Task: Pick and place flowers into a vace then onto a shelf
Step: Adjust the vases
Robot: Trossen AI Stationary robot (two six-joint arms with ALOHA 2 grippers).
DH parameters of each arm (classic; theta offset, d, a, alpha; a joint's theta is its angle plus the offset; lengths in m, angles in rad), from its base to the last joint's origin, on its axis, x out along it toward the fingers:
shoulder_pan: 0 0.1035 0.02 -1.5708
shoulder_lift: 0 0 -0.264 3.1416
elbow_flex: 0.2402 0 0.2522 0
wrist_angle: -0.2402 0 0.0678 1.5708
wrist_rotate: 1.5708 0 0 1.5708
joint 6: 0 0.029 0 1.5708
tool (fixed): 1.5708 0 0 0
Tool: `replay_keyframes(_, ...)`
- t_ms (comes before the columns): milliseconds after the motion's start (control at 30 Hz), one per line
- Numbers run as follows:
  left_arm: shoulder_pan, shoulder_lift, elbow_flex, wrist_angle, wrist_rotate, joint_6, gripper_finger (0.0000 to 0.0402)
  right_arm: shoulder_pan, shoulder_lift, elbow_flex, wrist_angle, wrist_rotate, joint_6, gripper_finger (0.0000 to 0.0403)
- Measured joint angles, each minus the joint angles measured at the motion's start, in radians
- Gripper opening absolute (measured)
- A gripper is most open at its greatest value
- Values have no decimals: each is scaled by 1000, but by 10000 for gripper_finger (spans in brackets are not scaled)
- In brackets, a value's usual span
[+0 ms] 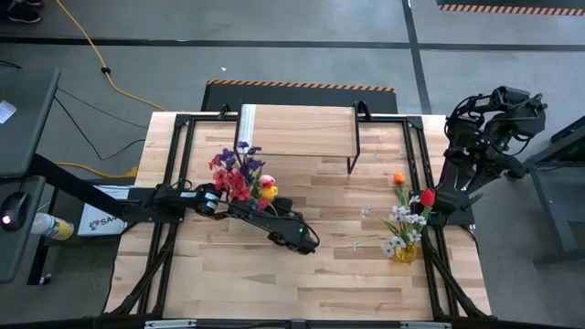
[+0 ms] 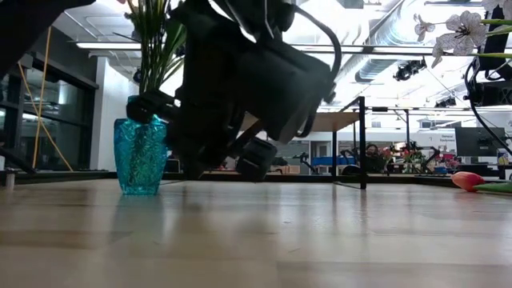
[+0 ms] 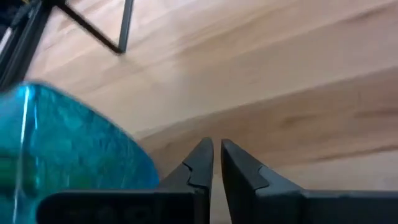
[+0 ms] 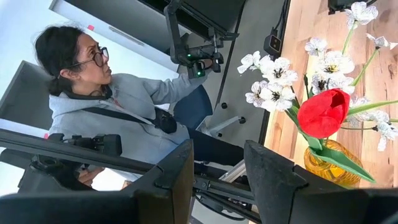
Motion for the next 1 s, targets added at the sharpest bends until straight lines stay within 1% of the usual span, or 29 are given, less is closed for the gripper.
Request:
replay_keyframes(100, -9, 0, -4, 1, 18, -10, 57, 0, 0, 0, 0, 0, 0, 133)
replay_keyframes(267, -22, 0, -15, 0, 32, 0, 23, 0, 0, 0, 0, 0, 0, 133)
replay_keyframes(367, -22, 0, -38, 0, 59, -2, 22, 0, 0, 0, 0, 0, 0, 133)
replay_keyframes(433, -22, 0, -59, 1, 86, -17, 30, 0, 0, 0, 0, 0, 0, 133)
replay_keyframes(567, -21, -4, -104, 2, 133, -84, 67, 0, 0, 0, 0, 0, 0, 133)
replay_keyframes(667, -21, -6, -124, -2, 141, -116, 73, 0, 0, 0, 0, 0, 0, 133)
replay_keyframes(767, -21, -6, -126, -2, 142, -117, 58, 0, 0, 0, 0, 1, 0, 133)
replay_keyframes(900, -21, -6, -127, -2, 143, -114, 25, 0, 0, 0, 0, 8, 0, 133)
replay_keyframes(1000, -21, -5, -127, -2, 142, -92, 21, 0, 0, 0, 0, 8, -1, 133)
